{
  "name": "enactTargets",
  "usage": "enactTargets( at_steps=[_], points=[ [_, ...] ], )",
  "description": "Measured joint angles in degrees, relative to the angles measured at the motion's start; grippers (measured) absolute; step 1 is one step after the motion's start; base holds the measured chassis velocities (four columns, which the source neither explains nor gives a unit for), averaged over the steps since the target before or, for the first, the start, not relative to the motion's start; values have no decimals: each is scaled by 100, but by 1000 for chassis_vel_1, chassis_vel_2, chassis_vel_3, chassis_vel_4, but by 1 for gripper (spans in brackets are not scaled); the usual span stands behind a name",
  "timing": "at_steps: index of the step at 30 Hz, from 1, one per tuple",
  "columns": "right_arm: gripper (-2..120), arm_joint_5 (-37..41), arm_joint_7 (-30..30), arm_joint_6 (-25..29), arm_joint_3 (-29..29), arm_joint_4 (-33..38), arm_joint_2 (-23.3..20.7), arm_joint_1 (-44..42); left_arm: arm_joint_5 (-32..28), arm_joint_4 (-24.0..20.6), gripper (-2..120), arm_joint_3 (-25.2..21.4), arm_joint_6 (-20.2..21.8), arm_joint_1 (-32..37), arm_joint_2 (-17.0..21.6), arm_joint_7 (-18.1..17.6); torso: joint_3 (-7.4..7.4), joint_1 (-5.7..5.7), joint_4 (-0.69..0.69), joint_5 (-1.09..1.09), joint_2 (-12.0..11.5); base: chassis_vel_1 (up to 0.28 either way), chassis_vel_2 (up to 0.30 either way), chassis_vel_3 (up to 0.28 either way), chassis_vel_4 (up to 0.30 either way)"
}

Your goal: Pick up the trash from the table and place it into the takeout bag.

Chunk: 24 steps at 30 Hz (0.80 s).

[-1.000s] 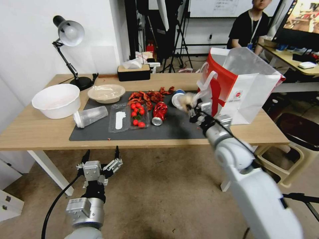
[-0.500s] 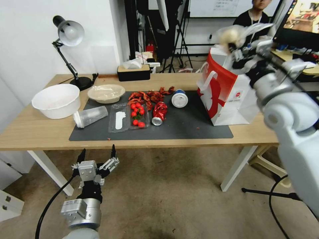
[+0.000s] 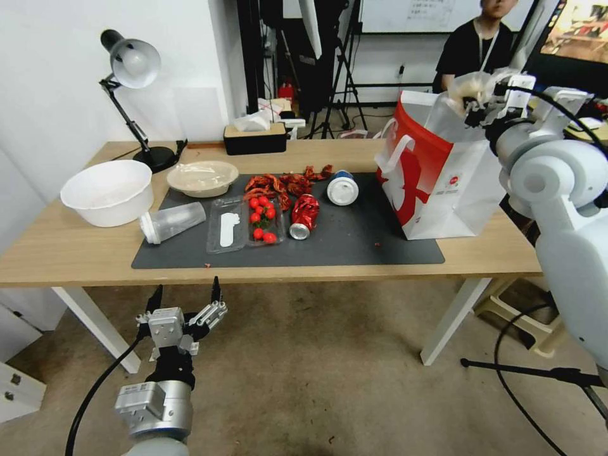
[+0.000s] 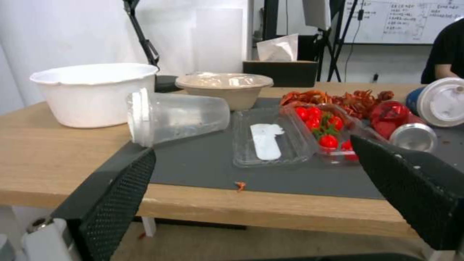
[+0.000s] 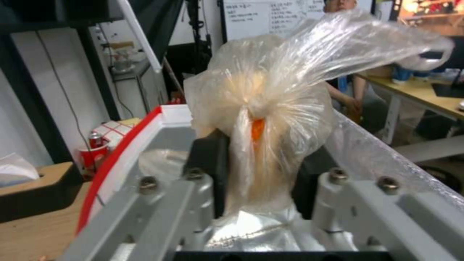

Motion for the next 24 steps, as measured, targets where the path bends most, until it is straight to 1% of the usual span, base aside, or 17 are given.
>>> enactTargets(
  at_steps=[1,4,5,6,8,9,10,11,12,13,14,15,16,17,18,19,24],
  points=[
    [30,0,0,0,0,0,0,0,0,0,100,0,0,0,0,0,0,0,0,0,0,0,0,0,0],
    [47,179,238,-73,-8,-95,-22,59,-18,-17,100,63,23,2,-21,-19,0,0,-1,0,0,0,0,0,0],
    [47,179,238,-73,-8,-95,-22,59,-18,-17,100,63,23,2,-21,-19,0,0,-1,0,0,0,0,0,0],
    [51,186,259,-82,-9,-103,-24,64,-9,-17,100,65,22,2,-27,-26,0,0,-1,0,0,0,0,0,0],
    [63,187,264,-125,-25,-108,-46,69,9,-17,100,64,10,3,-46,-46,0,0,-1,0,0,0,0,0,0],
    [63,187,264,-125,-25,-108,-46,69,9,-17,100,64,10,3,-46,-46,0,0,-1,0,0,0,0,0,0],
    [66,187,265,-140,-32,-108,-51,74,14,-16,100,63,8,4,-51,-48,-1,0,-1,0,0,0,0,0,0],
    [72,187,264,-158,-44,-108,-61,85,17,-17,100,56,5,5,-64,-50,0,0,-1,0,0,0,0,0,0],
    [76,183,264,-164,-54,-108,-64,90,17,-22,100,46,5,5,-75,-51,-1,0,0,-1,0,0,0,0,0],
    [76,183,264,-164,-54,-108,-64,90,17,-22,100,46,5,5,-75,-51,-1,0,0,-1,0,0,0,0,0],
    [79,179,264,-166,-58,-108,-66,92,17,-27,100,39,4,5,-78,-51,0,0,0,0,0,0,0,0,0],
    [88,166,268,-176,-70,-112,-67,97,19,-32,100,26,-3,10,-83,-51,0,0,0,0,0,0,0,0,0],
    [88,166,268,-176,-70,-112,-67,97,19,-32,100,26,-3,10,-83,-51,0,0,0,0,0,0,0,0,0],
    [91,159,269,-180,-75,-113,-67,97,24,-32,100,23,-9,14,-84,-51,-1,0,-1,0,0,0,0,0,0],
    [96,150,269,-186,-81,-113,-64,96,36,-32,100,22,-18,19,-85,-51,-1,0,-1,0,0,0,0,0,0],
    [99,147,270,-191,-82,-107,-62,86,42,-35,100,22,-26,23,-90,-51,-1,0,0,0,0,0,0,0,0],
    [100,146,268,-201,-78,-27,-79,29,49,-74,100,15,-36,29,-93,-39,-1,0,0,0,0,0,0,0,0]
  ],
)
